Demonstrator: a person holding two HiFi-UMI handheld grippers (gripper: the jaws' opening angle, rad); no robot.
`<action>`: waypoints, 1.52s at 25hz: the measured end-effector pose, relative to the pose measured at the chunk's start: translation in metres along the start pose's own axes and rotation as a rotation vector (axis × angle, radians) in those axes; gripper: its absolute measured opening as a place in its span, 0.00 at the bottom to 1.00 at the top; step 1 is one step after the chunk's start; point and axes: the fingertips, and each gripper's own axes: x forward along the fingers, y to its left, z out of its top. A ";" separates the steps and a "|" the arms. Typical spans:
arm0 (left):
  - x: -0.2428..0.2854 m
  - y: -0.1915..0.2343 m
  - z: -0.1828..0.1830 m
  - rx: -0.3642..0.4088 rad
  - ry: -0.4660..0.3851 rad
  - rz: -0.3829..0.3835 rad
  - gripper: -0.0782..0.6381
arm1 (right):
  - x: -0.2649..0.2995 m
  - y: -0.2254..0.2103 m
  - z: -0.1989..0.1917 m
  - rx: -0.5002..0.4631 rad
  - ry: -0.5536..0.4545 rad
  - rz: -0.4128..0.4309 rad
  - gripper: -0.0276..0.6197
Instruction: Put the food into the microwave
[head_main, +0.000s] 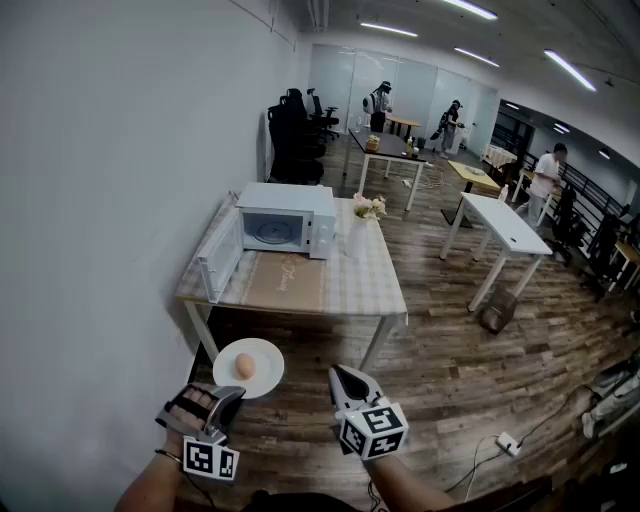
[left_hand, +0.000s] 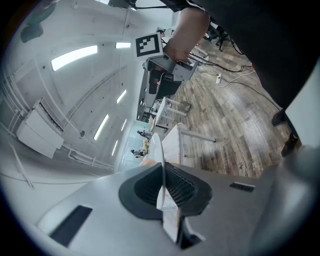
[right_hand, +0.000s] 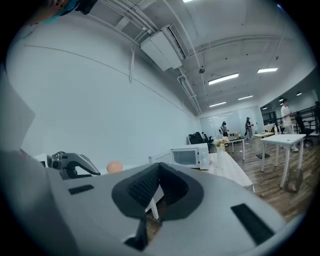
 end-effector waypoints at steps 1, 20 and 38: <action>-0.001 0.000 0.000 -0.001 0.001 -0.001 0.13 | -0.001 0.001 0.001 0.001 0.001 0.000 0.05; 0.000 0.007 -0.017 -0.026 -0.005 0.013 0.13 | 0.016 0.006 0.003 0.015 -0.018 -0.027 0.05; -0.003 0.017 -0.076 -0.004 -0.068 0.019 0.13 | 0.050 0.044 -0.003 0.021 -0.021 -0.069 0.05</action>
